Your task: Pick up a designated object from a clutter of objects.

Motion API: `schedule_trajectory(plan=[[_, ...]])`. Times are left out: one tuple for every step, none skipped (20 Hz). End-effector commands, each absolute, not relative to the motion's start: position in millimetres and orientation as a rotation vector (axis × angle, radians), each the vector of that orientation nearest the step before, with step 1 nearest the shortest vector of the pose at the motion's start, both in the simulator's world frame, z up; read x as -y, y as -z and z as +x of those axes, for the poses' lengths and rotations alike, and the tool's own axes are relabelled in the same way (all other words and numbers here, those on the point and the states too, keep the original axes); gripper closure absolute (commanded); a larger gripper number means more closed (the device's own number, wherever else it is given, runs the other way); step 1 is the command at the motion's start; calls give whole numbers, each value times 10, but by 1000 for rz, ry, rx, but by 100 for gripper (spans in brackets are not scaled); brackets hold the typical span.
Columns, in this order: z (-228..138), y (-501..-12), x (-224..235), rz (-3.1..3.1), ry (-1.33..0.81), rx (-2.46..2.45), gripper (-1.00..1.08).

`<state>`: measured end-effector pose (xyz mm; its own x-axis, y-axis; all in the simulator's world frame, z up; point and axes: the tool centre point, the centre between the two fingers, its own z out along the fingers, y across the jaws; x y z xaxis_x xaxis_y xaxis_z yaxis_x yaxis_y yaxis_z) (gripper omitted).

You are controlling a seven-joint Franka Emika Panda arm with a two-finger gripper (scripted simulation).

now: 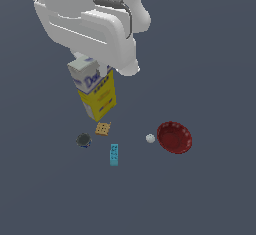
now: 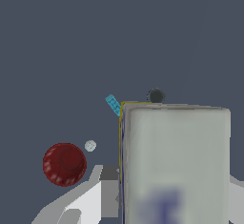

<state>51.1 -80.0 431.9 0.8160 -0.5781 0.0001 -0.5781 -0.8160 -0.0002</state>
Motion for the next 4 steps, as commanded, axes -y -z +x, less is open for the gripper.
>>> schedule_trajectory(plan=[[529,-4353,786,-2993,0,-954,108],[533,-4358,783,-2993,0,-954,108],[535,-4361,782,-2993,0,-954,108],[536,-4362,782,-2993,0,-954,108]])
